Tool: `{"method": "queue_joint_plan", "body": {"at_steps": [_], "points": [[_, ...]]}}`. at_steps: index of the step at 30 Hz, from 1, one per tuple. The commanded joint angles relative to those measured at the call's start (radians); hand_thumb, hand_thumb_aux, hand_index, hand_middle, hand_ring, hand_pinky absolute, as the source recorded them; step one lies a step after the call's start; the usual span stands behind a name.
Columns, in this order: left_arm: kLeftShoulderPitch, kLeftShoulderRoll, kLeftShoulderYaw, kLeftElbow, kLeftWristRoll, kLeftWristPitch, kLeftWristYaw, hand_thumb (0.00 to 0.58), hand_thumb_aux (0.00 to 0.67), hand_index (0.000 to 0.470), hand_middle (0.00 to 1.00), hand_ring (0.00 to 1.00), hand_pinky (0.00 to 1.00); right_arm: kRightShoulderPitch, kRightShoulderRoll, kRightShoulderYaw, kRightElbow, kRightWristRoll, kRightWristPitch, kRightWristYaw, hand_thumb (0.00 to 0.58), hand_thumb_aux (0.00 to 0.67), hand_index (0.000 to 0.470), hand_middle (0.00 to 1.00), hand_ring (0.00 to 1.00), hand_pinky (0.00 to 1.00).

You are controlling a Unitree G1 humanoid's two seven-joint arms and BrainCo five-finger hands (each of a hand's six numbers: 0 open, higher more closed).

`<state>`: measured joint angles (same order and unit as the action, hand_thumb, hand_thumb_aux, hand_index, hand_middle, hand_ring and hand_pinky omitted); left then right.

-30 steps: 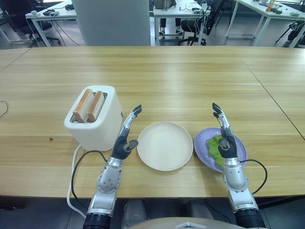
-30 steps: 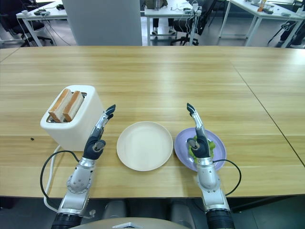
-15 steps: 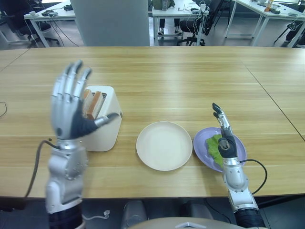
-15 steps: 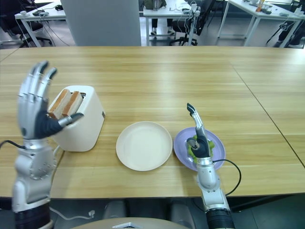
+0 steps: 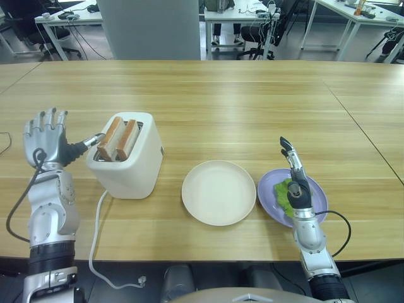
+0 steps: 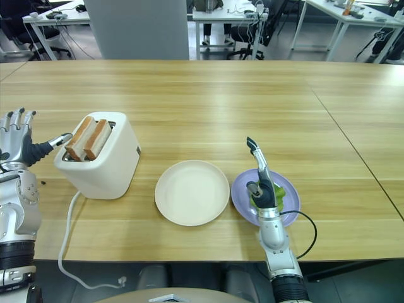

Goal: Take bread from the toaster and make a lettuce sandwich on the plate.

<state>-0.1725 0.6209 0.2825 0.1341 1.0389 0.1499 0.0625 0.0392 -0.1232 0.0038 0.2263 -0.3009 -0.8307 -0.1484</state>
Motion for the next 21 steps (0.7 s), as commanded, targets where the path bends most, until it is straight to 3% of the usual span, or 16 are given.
{"method": "queue_joint_plan", "body": {"at_steps": [1,21], "points": [[-0.005,0.01,-0.079,0.059,-0.036,0.029,-0.027,0.0,0.0,0.0,0.0,0.0,0.0,-0.005,-0.003,0.004,0.01,-0.005,0.012,-0.004,0.0,0.0,0.0,0.0,0.0,0.0],[0.008,0.101,-0.271,0.072,-0.089,0.158,-0.128,0.0,0.0,0.0,0.0,0.0,0.0,0.012,-0.006,0.008,-0.006,-0.004,0.018,-0.001,0.0,0.0,0.0,0.0,0.0,0.0]]}}
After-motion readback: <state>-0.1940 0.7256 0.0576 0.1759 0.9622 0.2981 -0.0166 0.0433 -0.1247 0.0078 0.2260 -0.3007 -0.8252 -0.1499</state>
